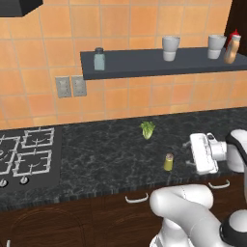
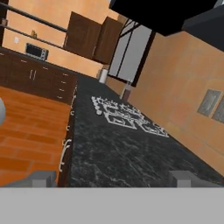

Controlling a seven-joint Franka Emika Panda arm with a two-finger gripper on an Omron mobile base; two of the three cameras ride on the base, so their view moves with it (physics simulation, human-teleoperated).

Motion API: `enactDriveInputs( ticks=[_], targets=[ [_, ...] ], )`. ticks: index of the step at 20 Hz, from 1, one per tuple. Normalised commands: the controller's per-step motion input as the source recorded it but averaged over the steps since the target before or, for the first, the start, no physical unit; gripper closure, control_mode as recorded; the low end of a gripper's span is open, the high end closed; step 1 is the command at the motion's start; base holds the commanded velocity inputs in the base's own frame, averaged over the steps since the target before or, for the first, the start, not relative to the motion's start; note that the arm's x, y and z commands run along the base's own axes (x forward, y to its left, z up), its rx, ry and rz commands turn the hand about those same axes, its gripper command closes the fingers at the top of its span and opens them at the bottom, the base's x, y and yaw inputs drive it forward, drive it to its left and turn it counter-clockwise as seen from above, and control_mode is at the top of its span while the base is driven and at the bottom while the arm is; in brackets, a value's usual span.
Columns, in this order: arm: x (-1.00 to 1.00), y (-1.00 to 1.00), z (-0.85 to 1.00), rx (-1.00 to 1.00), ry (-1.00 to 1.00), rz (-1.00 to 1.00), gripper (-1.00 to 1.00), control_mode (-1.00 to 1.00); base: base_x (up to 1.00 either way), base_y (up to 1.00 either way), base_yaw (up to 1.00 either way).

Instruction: Put the shaker and condiment bottle from the counter next to their counterparts in the cabinet.

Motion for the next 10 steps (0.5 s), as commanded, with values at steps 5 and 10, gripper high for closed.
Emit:
enactDriveInputs(
  ticks=[5,10],
  targets=[
    [0.0,0.01,-0.11,0.02,0.01,0.0,-1.0,-1.0,0.0,0.0,0.0],
    [0.0,0.17,-0.22,0.0,0.05,0.0,-1.0,-1.0,0.0,0.0,0.0]
  ],
)
